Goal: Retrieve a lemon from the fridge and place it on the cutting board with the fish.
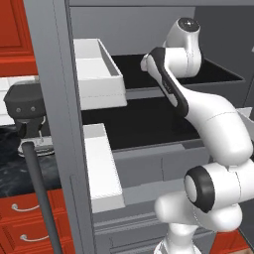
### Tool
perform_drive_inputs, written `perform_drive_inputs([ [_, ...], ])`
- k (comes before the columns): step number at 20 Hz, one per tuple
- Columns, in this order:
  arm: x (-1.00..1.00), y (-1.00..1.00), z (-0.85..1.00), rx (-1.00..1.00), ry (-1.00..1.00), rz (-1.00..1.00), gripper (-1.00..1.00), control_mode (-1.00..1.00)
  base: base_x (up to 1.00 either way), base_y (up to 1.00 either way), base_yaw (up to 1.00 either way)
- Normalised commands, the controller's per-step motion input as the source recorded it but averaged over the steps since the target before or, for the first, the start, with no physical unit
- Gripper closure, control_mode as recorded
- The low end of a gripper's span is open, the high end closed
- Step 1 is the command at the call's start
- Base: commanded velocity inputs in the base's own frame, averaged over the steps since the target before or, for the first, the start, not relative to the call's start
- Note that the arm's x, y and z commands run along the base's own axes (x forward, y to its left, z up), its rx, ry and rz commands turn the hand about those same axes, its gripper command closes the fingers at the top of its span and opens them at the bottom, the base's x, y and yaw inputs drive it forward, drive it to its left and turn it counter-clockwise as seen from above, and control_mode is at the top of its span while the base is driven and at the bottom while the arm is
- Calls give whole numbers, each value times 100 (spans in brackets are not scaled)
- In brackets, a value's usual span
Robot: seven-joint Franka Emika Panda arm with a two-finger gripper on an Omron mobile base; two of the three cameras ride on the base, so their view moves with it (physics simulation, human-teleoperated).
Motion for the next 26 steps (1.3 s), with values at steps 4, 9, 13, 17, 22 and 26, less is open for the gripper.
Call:
perform_drive_inputs([
  [4, 0, 1, 0, 0, -5, 0, 100, -100, 0, 0, 0],
  [9, -33, 4, 4, -1, -32, 0, 100, -100, 0, 0, 0],
  [13, -49, 0, 13, 0, -35, 0, 100, -100, 0, 0, 0],
  [17, -85, 0, 38, 0, -3, 0, 100, -100, 0, 0, 0],
  [22, -100, 0, 26, 2, 0, 0, 100, -100, 0, 0, 0],
  [26, -100, 0, 0, 0, 0, 0, 100, -100, 0, 0, 0],
])
